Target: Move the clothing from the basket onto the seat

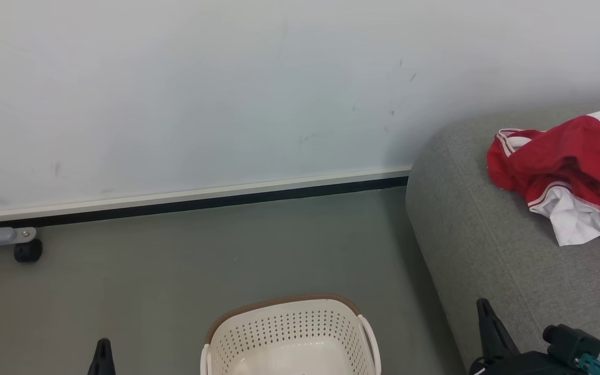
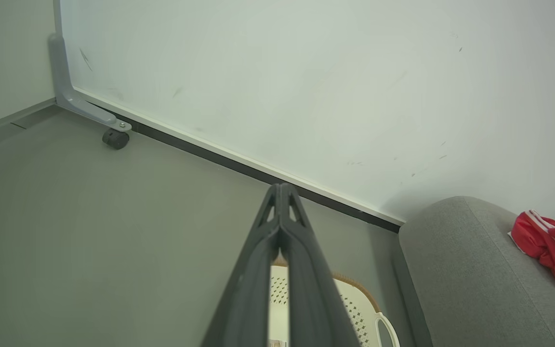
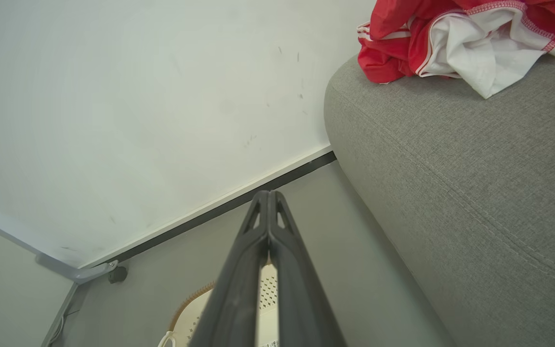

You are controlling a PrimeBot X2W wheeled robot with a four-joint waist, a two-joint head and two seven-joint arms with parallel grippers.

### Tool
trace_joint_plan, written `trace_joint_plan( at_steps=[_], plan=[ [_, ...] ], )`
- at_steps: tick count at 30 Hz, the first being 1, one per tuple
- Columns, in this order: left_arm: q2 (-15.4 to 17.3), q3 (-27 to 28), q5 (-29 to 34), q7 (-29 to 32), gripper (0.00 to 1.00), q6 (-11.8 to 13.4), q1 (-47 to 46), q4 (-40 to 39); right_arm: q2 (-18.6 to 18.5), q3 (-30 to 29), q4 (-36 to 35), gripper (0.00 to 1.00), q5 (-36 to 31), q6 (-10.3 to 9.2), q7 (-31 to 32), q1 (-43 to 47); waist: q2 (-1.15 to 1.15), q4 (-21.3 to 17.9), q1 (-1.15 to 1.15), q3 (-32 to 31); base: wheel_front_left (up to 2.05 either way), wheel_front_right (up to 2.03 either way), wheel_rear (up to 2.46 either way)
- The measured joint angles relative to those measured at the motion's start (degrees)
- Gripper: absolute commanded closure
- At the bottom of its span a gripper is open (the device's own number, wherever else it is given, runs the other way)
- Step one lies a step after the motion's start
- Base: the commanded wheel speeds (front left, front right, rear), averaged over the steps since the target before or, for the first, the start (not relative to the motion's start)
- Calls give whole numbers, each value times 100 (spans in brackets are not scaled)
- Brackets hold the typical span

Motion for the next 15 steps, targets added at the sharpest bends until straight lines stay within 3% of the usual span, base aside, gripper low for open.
trace_joint_plan(
  at_steps=[15],
  plan=[
    [-49,122,-1155,304,100,-224,-240,210,123,-471,81,100,1109,227,324,-29,0,70,1,32,0,0,0]
  ],
)
